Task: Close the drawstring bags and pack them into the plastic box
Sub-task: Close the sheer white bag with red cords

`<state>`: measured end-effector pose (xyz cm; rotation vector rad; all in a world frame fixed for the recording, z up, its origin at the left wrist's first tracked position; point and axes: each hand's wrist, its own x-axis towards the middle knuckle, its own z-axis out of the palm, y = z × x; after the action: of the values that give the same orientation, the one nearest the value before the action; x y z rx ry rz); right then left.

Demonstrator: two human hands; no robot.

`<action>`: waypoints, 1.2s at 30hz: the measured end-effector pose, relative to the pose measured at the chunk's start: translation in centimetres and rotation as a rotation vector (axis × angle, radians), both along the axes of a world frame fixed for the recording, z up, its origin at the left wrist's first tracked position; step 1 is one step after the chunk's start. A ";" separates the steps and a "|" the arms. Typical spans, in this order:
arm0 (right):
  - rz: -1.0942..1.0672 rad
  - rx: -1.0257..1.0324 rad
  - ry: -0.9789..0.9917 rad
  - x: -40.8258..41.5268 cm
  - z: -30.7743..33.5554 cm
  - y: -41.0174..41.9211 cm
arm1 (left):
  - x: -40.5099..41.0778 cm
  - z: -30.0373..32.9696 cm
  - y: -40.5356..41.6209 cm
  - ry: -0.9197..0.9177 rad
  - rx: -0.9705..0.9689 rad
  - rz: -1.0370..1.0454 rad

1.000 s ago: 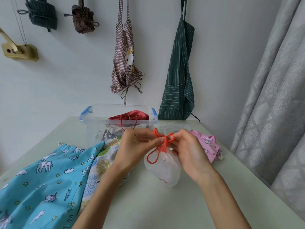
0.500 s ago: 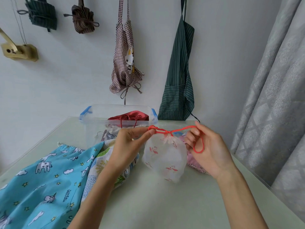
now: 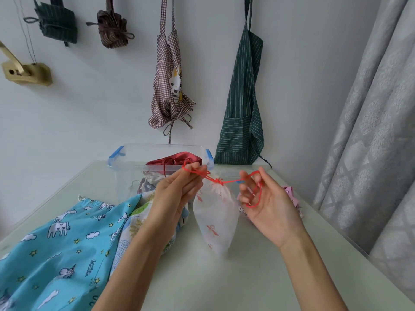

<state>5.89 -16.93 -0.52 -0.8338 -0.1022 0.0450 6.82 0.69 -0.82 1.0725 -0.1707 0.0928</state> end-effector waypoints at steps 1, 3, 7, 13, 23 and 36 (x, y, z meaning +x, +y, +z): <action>-0.014 -0.052 0.023 0.1 0.0 0.2 | 0.0 0.2 0.0 -0.009 -0.004 -0.003; -0.049 -0.223 0.042 0.2 -0.2 0.3 | -0.2 0.6 0.3 0.008 0.033 0.016; -0.042 -0.449 0.038 0.4 -0.4 0.4 | 0.0 0.6 0.5 0.142 -0.085 0.082; -0.181 -0.638 0.012 0.2 -0.3 0.5 | -0.2 0.0 -0.1 0.112 0.005 0.234; -0.300 -1.208 -0.493 -1.4 0.2 1.1 | -1.1 1.6 1.0 -0.037 0.469 0.227; -0.377 -1.163 -0.446 -0.5 -1.2 2.6 | -1.0 1.9 1.6 0.060 0.592 0.088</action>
<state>5.39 -14.29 -1.68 -2.0056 -0.3529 -0.4835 5.77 2.29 1.04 1.6717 -0.0972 0.0916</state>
